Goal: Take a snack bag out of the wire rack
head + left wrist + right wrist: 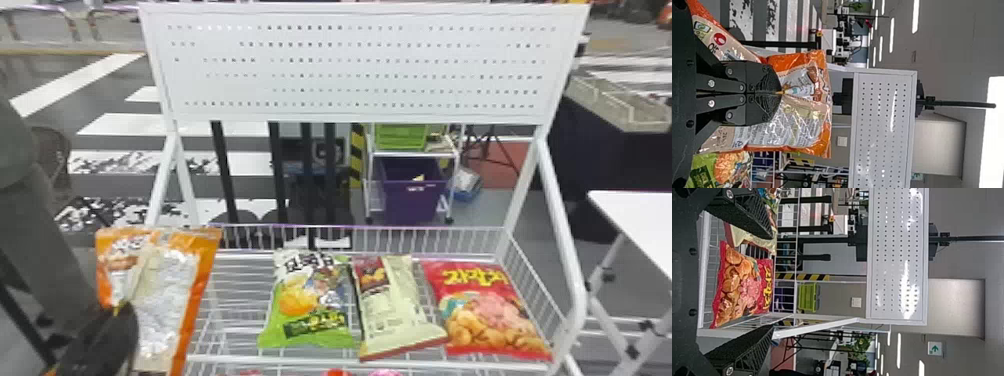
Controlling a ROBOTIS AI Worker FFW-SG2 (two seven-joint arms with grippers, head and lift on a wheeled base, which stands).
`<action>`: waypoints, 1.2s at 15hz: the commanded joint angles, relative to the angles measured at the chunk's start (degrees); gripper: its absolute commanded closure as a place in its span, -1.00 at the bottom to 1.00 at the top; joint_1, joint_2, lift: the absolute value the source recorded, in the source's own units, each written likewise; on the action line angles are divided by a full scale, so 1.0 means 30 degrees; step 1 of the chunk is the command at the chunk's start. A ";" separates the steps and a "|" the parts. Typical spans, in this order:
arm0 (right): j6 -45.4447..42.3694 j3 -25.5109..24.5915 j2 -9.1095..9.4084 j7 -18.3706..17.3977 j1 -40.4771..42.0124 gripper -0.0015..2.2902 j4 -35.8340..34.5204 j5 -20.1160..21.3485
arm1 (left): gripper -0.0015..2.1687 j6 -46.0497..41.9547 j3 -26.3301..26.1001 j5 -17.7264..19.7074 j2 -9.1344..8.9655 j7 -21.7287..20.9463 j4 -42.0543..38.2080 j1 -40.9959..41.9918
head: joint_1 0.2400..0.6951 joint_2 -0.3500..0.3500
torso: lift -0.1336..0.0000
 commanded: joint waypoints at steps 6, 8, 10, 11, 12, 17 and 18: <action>0.0000 0.0028 0.0001 -0.0003 -0.0059 -0.92 0.0053 -0.0088 | 0.65 0.0000 -0.0053 -0.0024 0.0001 -0.0029 -0.0029 -0.0030 | 0.14 0.00 | 1.00; 0.0000 0.0028 0.0001 -0.0003 -0.0118 -0.92 0.0053 -0.0088 | 0.65 0.0000 -0.0082 -0.0053 -0.0029 -0.0029 -0.0029 -0.0030 | 0.14 0.00 | 1.00; 0.1406 0.0175 -0.0146 -0.0032 -0.1290 -0.92 0.0551 -0.0029 | 0.65 0.0000 -0.0111 -0.0053 0.0001 -0.0029 -0.0029 -0.0030 | 0.14 0.00 | 1.00; 0.2988 0.0321 -0.0380 -0.0120 -0.2725 -0.92 0.1312 -0.0176 | 0.65 0.0000 -0.0141 -0.0053 0.0001 -0.0029 -0.0029 -0.0030 | 0.14 0.00 | 1.00; 0.4453 0.0966 -0.0966 -0.0267 -0.4600 -0.92 0.2338 -0.0439 | 0.65 -0.0059 -0.0229 -0.0053 0.0030 -0.0029 -0.0029 -0.0030 | 0.14 0.00 | 1.00; 0.5625 0.4276 -0.2431 -0.0677 -1.2130 -0.92 0.8461 -0.1816 | 0.65 0.0000 -0.0346 -0.0288 0.0030 -0.0029 -0.0088 0.0058 | 0.14 0.00 | 1.00; 0.6152 0.4745 -0.2401 -0.0618 -1.3272 -0.92 0.9369 -0.2080 | 0.65 -0.0059 -0.0287 -0.0288 0.0030 -0.0029 -0.0088 0.0087 | 0.14 0.00 | 1.00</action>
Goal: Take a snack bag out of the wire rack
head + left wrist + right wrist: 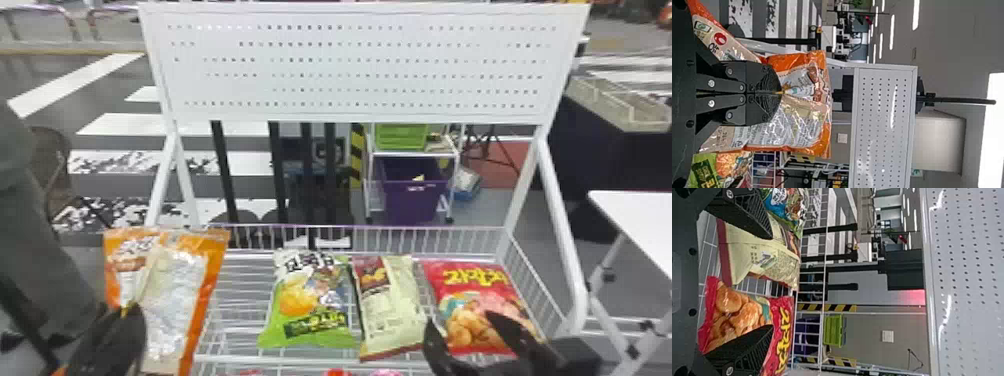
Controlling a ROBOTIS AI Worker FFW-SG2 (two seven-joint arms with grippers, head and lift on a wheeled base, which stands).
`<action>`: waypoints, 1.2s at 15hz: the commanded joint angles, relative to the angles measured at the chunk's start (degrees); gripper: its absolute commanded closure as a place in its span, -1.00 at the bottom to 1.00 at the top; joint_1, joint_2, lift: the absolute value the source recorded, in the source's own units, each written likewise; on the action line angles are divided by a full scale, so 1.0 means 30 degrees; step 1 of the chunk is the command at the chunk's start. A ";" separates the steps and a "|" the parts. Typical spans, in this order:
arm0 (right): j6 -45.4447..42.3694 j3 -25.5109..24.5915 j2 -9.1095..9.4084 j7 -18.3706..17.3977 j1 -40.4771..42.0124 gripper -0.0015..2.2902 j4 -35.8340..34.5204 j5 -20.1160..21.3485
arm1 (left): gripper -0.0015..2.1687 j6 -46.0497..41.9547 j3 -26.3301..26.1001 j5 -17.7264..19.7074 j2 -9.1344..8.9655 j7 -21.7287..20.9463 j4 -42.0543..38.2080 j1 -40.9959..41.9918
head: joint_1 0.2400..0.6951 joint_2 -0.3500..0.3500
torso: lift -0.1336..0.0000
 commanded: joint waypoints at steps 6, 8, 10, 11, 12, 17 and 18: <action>0.4515 0.2063 0.0357 0.0299 -0.6483 -0.86 0.5332 -0.1469 | 0.65 0.0037 0.0004 0.0056 0.0103 0.0003 0.0101 -0.0173 | 0.14 0.00 | 1.00; 0.5687 0.2386 0.0357 0.0357 -0.7098 -0.56 0.5712 -0.1498 | 0.65 0.0037 0.0004 0.0056 0.0103 0.0003 0.0131 -0.0202 | 0.14 0.00 | 1.00; 0.6156 0.2825 0.0387 -0.0170 -0.7332 0.97 0.5742 -0.1118 | 0.65 0.0037 0.0004 0.0085 0.0132 0.0003 0.0160 -0.0231 | 0.14 0.00 | 1.00; 0.6390 0.2942 0.0416 -0.0258 -0.7303 0.96 0.5625 -0.0942 | 0.65 0.0037 0.0004 0.0085 0.0132 0.0003 0.0189 -0.0231 | 0.14 0.00 | 1.00; 0.6449 0.3030 0.0416 -0.0316 -0.7245 0.96 0.5478 -0.0795 | 0.65 0.0037 -0.0026 0.0085 0.0132 0.0003 0.0189 -0.0231 | 0.14 0.00 | 1.00; 0.6917 0.2942 0.0094 -0.0756 -0.6659 0.96 0.3984 -0.0766 | 0.65 0.0037 -0.0026 0.0115 0.0132 0.0003 0.0189 -0.0260 | 0.14 0.00 | 1.00; 0.6976 0.2884 0.0064 -0.0785 -0.6366 0.96 0.3339 -0.0766 | 0.65 0.0037 -0.0055 0.0085 0.0132 0.0003 0.0160 -0.0260 | 0.14 0.00 | 1.00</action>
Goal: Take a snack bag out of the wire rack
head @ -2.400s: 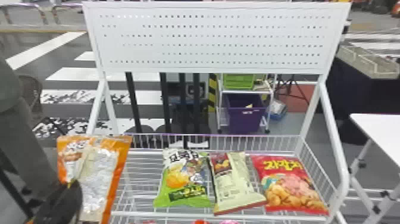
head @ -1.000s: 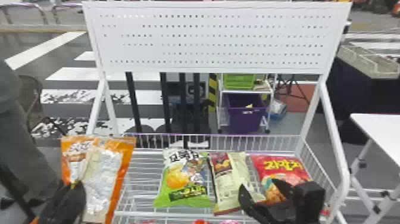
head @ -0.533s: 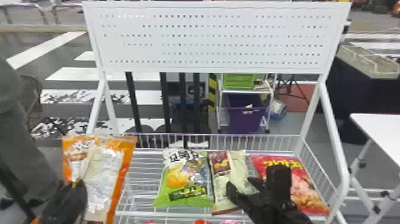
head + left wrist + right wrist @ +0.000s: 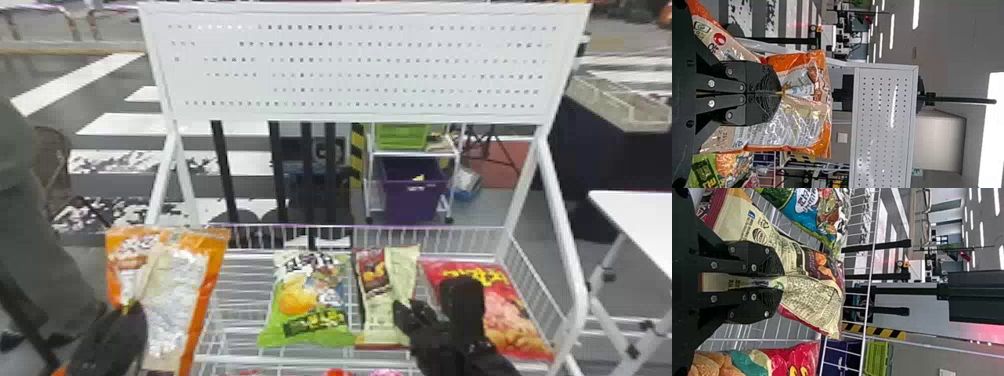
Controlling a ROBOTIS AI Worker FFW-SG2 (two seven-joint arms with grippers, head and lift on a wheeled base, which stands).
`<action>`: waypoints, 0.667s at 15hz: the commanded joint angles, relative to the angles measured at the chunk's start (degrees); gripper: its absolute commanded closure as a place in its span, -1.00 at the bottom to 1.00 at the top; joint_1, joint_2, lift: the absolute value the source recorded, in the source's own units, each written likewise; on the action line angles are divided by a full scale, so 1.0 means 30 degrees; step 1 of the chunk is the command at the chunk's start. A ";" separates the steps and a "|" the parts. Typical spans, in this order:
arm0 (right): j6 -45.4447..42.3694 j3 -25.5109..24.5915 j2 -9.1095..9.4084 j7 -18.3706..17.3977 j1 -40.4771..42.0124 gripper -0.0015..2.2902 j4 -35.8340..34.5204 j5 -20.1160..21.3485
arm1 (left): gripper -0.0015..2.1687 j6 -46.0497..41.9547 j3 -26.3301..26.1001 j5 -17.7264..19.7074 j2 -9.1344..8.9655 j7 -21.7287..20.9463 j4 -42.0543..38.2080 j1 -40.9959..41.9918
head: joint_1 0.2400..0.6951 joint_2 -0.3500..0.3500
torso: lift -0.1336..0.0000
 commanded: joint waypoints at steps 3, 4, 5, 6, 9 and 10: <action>0.0298 -0.0470 -0.0414 -0.0278 0.1455 0.96 -0.3026 0.0000 | 0.65 -0.0059 -0.0055 -0.0052 0.0000 0.0001 -0.0173 0.0119 | 0.14 0.00 | 1.00; 0.0298 -0.0588 -0.0677 -0.0512 0.1924 0.96 -0.3846 0.0000 | 0.65 -0.0059 -0.0055 -0.0052 0.0000 0.0001 -0.0203 0.0149 | 0.14 0.00 | 1.00; 0.0181 -0.0881 -0.1117 -0.0512 0.2685 0.96 -0.5076 0.0000 | 0.65 -0.0059 -0.0055 -0.0052 0.0000 0.0001 -0.0203 0.0149 | 0.14 0.00 | 1.00; 0.0005 -0.1203 -0.1439 -0.0512 0.3652 0.96 -0.6453 0.0088 | 0.65 -0.0059 -0.0084 -0.0052 0.0029 0.0001 -0.0203 0.0149 | 0.14 0.00 | 1.00; -0.1518 -0.2843 -0.1820 -0.0512 0.7256 0.96 -1.0145 0.0498 | 0.65 -0.0117 -0.0230 -0.0052 0.0059 -0.0028 -0.0203 0.0119 | 0.14 0.00 | 1.00; -0.2807 -0.3224 -0.1820 -0.0512 0.8721 0.96 -1.0877 0.0820 | 0.65 -0.0117 -0.0230 -0.0052 0.0059 -0.0028 -0.0203 0.0090 | 0.14 0.00 | 1.00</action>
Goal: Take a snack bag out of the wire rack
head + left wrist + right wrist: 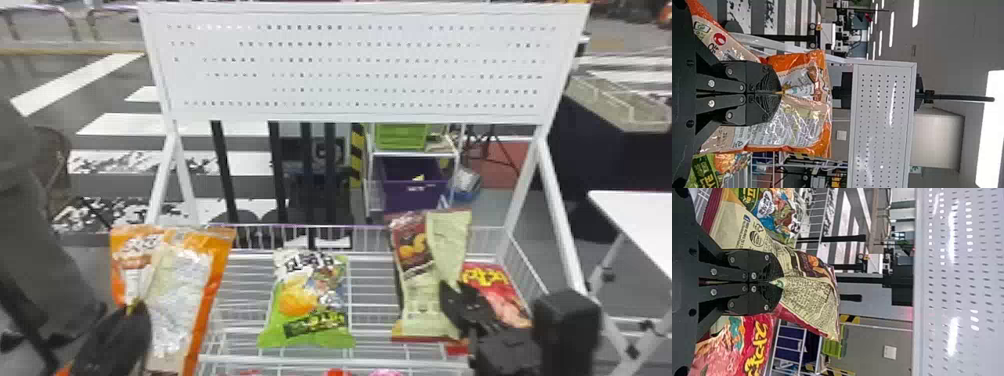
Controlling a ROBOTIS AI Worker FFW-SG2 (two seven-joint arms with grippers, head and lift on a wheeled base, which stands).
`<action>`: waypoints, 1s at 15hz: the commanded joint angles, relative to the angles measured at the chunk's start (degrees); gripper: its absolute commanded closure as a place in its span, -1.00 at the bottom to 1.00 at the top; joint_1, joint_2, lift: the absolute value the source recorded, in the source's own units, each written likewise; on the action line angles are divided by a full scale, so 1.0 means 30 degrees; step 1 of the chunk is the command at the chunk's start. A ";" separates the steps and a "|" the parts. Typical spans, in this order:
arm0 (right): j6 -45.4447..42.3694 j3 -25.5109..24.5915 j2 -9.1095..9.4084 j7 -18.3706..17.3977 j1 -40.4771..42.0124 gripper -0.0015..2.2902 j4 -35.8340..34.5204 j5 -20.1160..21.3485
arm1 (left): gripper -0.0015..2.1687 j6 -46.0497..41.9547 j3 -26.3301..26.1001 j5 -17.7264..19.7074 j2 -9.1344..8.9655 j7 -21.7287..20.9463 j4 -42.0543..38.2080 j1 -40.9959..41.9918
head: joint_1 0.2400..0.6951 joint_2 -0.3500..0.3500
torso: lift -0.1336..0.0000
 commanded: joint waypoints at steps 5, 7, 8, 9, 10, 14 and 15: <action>-0.7343 -0.3605 0.1366 0.0673 0.8720 0.96 -0.3610 0.0916 | 0.65 -0.0088 -0.0120 0.0000 0.0041 0.0001 0.0001 -0.0068 | 0.14 0.00 | 1.00; -0.8104 -0.4542 0.1747 0.0937 1.0272 0.96 -0.4137 0.0916 | 0.65 -0.0088 -0.0179 0.0000 0.0041 0.0001 0.0030 -0.0068 | 0.14 0.00 | 1.00; -0.8983 -0.4894 0.2128 0.1230 1.1151 0.96 -0.4225 0.0916 | 0.65 -0.0088 -0.0208 0.0000 0.0041 0.0001 0.0060 -0.0068 | 0.14 0.00 | 1.00; -0.9921 -0.5216 0.2714 0.1582 1.1825 0.96 -0.4254 0.0946 | 0.65 -0.0088 -0.0208 -0.0029 0.0041 0.0001 0.0060 -0.0068 | 0.14 0.00 | 1.00; -1.0624 -0.5509 0.3446 0.2197 1.2353 0.96 -0.4225 0.0946 | 0.65 -0.0088 -0.0179 -0.0029 0.0041 0.0001 0.0089 -0.0097 | 0.14 0.00 | 1.00; -1.1034 -0.5509 0.3769 0.2490 1.2558 0.96 -0.4284 0.0975 | 0.65 -0.0088 -0.0237 -0.0029 0.0012 0.0001 0.0089 -0.0185 | 0.14 0.00 | 1.00; -1.1034 -0.5480 0.3769 0.2490 1.2499 0.96 -0.4284 0.0975 | 0.65 -0.0088 -0.0237 -0.0029 0.0012 0.0001 0.0089 -0.0156 | 0.14 0.00 | 1.00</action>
